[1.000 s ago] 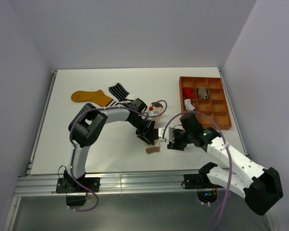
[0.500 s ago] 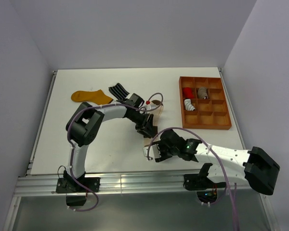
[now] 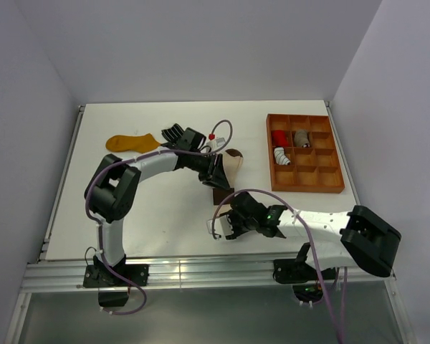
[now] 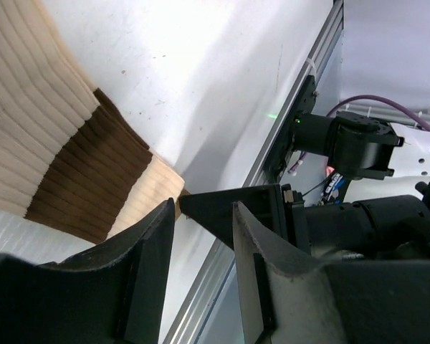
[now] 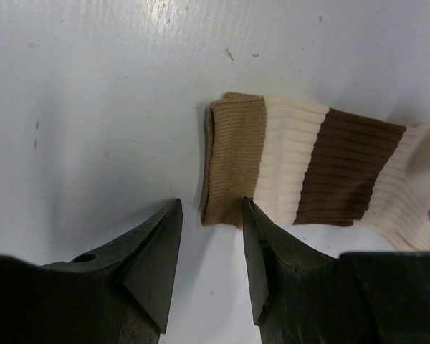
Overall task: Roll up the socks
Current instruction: Move the sock to the center of the board, then roll the sock at the center of the board.
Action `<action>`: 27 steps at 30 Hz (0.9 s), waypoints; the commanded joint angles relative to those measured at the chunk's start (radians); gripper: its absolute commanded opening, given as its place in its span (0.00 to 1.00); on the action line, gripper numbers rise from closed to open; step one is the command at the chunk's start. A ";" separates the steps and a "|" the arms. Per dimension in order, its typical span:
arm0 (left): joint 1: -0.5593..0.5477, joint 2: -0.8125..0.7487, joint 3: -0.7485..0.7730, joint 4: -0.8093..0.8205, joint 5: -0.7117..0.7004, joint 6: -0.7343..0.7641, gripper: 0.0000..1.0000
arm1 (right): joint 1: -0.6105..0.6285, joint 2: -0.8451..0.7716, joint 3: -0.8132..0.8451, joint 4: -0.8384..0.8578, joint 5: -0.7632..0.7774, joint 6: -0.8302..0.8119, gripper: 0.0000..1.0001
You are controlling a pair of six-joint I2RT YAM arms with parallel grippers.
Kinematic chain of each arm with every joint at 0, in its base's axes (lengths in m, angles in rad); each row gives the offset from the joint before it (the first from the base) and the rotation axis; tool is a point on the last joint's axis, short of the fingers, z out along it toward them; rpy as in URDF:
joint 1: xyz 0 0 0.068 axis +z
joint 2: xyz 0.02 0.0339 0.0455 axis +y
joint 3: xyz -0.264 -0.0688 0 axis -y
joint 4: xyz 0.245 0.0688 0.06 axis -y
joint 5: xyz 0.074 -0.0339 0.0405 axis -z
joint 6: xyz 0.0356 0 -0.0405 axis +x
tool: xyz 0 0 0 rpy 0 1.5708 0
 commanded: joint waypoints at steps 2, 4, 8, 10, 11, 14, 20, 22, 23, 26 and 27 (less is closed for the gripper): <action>-0.002 -0.011 -0.057 0.099 0.002 -0.058 0.43 | 0.007 0.050 0.040 0.064 -0.016 -0.026 0.47; -0.002 -0.010 -0.089 0.128 0.012 -0.067 0.43 | 0.007 0.071 0.045 0.073 -0.014 -0.029 0.47; -0.006 0.009 -0.105 0.144 0.020 -0.061 0.42 | 0.006 0.119 0.060 0.075 -0.010 -0.043 0.45; -0.010 0.019 -0.109 0.142 0.019 -0.059 0.42 | 0.006 0.144 0.089 0.041 -0.020 -0.040 0.44; -0.013 0.026 -0.108 0.139 0.016 -0.058 0.41 | 0.000 0.151 0.102 0.024 -0.036 -0.041 0.44; -0.017 0.028 -0.105 0.127 0.008 -0.053 0.41 | -0.014 0.200 0.177 -0.086 -0.066 -0.040 0.42; -0.016 0.031 -0.086 0.088 -0.011 -0.035 0.41 | -0.030 0.294 0.267 -0.220 -0.079 -0.019 0.31; -0.016 0.031 -0.088 0.091 -0.024 -0.042 0.40 | -0.039 0.317 0.299 -0.258 -0.097 -0.002 0.25; -0.016 0.032 -0.088 0.098 -0.026 -0.051 0.40 | -0.045 0.329 0.312 -0.275 -0.115 0.014 0.23; -0.014 0.031 -0.094 0.116 -0.050 -0.077 0.40 | -0.080 0.331 0.353 -0.324 -0.174 0.043 0.18; -0.013 0.029 -0.100 0.130 -0.050 -0.087 0.40 | -0.092 0.329 0.361 -0.348 -0.192 0.049 0.15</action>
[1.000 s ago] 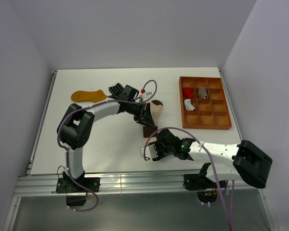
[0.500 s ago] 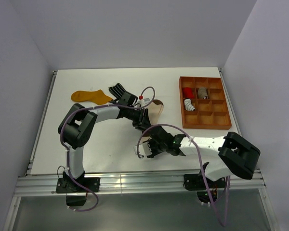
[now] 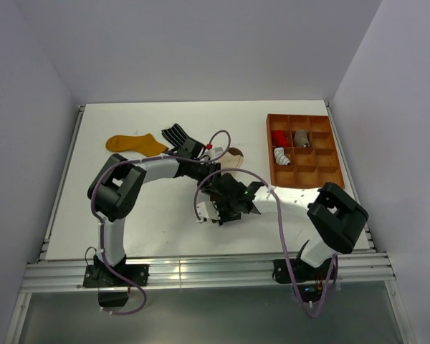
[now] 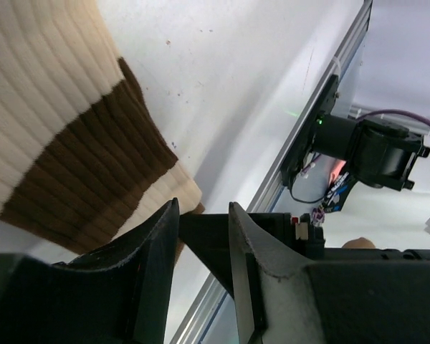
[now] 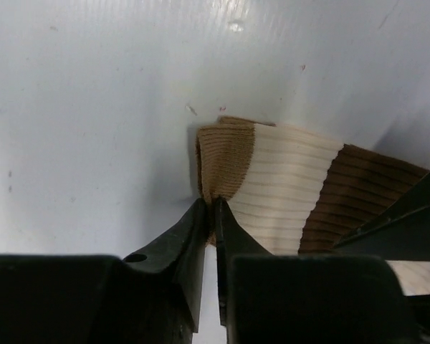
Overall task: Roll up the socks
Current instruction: Roll the sock at the center of the board.
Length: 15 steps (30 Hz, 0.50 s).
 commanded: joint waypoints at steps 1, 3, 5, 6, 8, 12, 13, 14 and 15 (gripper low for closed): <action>0.000 0.003 0.003 0.054 -0.026 -0.055 0.39 | -0.056 0.016 0.040 -0.137 -0.110 0.053 0.13; 0.003 0.005 0.003 0.063 -0.047 -0.072 0.39 | -0.083 0.023 0.075 -0.198 -0.158 0.061 0.11; 0.005 0.005 -0.002 0.074 -0.082 -0.098 0.38 | -0.129 0.024 0.110 -0.258 -0.221 0.056 0.11; 0.008 0.005 -0.009 0.083 -0.091 -0.110 0.38 | -0.142 0.023 0.120 -0.275 -0.238 0.055 0.10; 0.011 -0.001 -0.031 0.104 -0.121 -0.136 0.38 | -0.175 0.024 0.150 -0.336 -0.292 0.044 0.10; 0.013 -0.032 -0.077 0.155 -0.173 -0.167 0.36 | -0.229 0.043 0.213 -0.450 -0.407 0.021 0.09; 0.011 -0.044 -0.086 0.166 -0.187 -0.176 0.34 | -0.240 0.062 0.227 -0.475 -0.427 0.006 0.09; 0.011 -0.055 -0.100 0.184 -0.199 -0.185 0.33 | -0.254 0.075 0.258 -0.522 -0.462 -0.001 0.09; 0.013 -0.064 -0.136 0.192 -0.210 -0.194 0.33 | -0.277 0.088 0.273 -0.542 -0.477 -0.005 0.09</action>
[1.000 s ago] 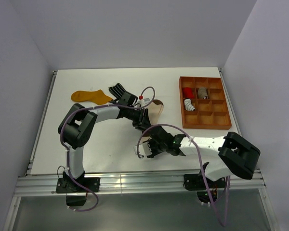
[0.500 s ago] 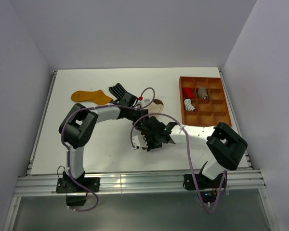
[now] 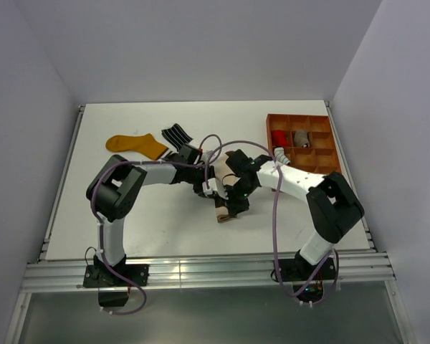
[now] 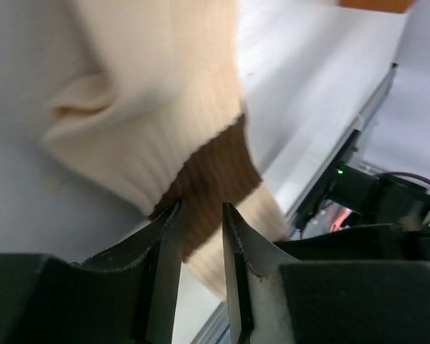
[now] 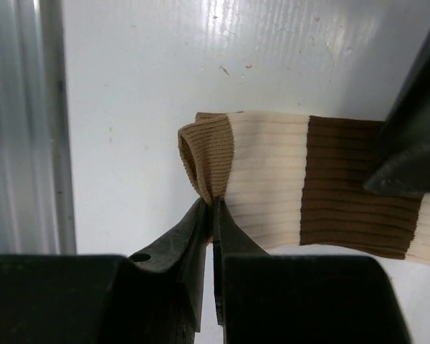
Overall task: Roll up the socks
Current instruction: Roll the sock at the center of the board.
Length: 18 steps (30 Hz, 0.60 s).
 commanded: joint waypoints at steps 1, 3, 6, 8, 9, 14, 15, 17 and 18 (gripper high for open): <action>0.004 -0.087 -0.069 0.130 -0.066 -0.058 0.33 | -0.051 0.071 0.093 -0.166 -0.146 -0.048 0.09; 0.002 -0.113 -0.122 0.170 -0.093 -0.067 0.33 | -0.084 0.114 0.124 -0.236 -0.184 -0.065 0.09; 0.002 -0.167 -0.165 0.219 -0.113 -0.067 0.34 | -0.109 0.193 0.179 -0.314 -0.224 -0.083 0.10; 0.000 -0.205 -0.190 0.251 -0.124 -0.061 0.35 | -0.134 0.248 0.223 -0.357 -0.232 -0.083 0.10; -0.001 -0.216 -0.196 0.262 -0.123 -0.056 0.35 | -0.140 0.263 0.236 -0.363 -0.235 -0.078 0.10; -0.016 -0.270 -0.219 0.325 -0.113 -0.026 0.38 | -0.172 0.348 0.311 -0.401 -0.255 -0.033 0.10; -0.024 -0.278 -0.224 0.336 -0.115 -0.003 0.38 | -0.175 0.380 0.324 -0.409 -0.260 -0.022 0.10; -0.055 -0.294 -0.230 0.339 -0.126 0.019 0.40 | -0.181 0.412 0.366 -0.447 -0.278 -0.019 0.10; -0.064 -0.296 -0.235 0.351 -0.126 0.038 0.41 | -0.184 0.436 0.377 -0.449 -0.280 -0.005 0.10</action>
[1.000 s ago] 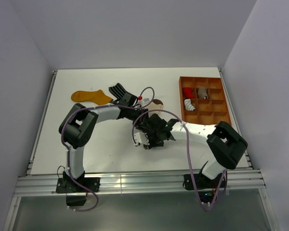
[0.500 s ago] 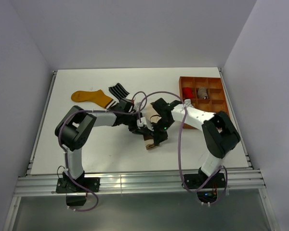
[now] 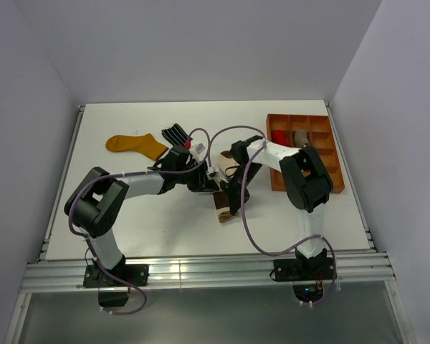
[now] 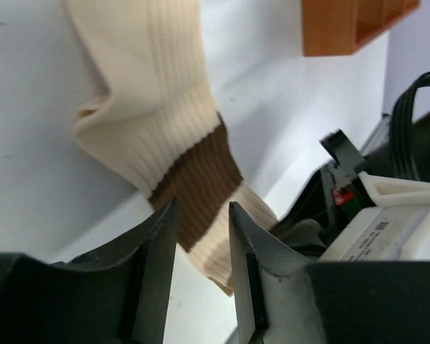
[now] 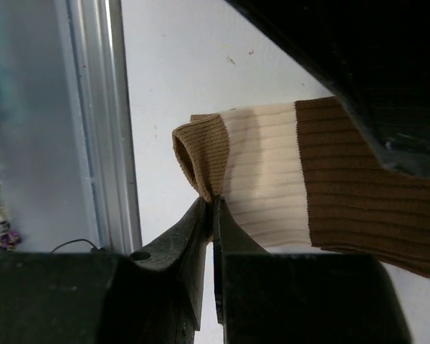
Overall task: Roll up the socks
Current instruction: Roll the sock at the center of the board.
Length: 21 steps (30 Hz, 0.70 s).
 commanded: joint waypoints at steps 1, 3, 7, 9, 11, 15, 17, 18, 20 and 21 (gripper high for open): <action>-0.080 -0.073 -0.019 0.115 0.036 0.085 0.41 | -0.017 0.071 0.074 -0.057 -0.038 0.065 0.10; -0.092 -0.070 -0.044 0.187 0.052 0.079 0.45 | -0.023 0.094 0.091 -0.071 -0.044 0.068 0.10; -0.107 -0.064 -0.119 0.333 0.078 0.033 0.50 | -0.037 0.135 0.118 -0.112 -0.066 0.060 0.10; -0.109 -0.058 -0.138 0.385 0.085 -0.005 0.50 | -0.039 0.134 0.117 -0.106 -0.064 0.071 0.10; -0.107 -0.063 -0.182 0.474 0.079 -0.038 0.50 | -0.043 0.129 0.109 -0.088 -0.058 0.085 0.10; -0.107 -0.125 -0.254 0.528 -0.014 -0.088 0.52 | -0.048 0.126 0.102 -0.083 -0.056 0.086 0.10; -0.100 -0.136 -0.273 0.533 -0.020 -0.093 0.51 | -0.051 0.126 0.097 -0.079 -0.056 0.088 0.10; -0.098 -0.141 -0.274 0.517 -0.036 -0.093 0.51 | -0.052 0.126 0.092 -0.079 -0.055 0.090 0.10; -0.094 -0.148 -0.283 0.510 -0.048 -0.092 0.51 | -0.054 0.125 0.086 -0.060 -0.046 0.097 0.10; -0.092 -0.165 -0.289 0.516 -0.057 -0.090 0.51 | -0.057 0.126 0.085 -0.059 -0.046 0.099 0.10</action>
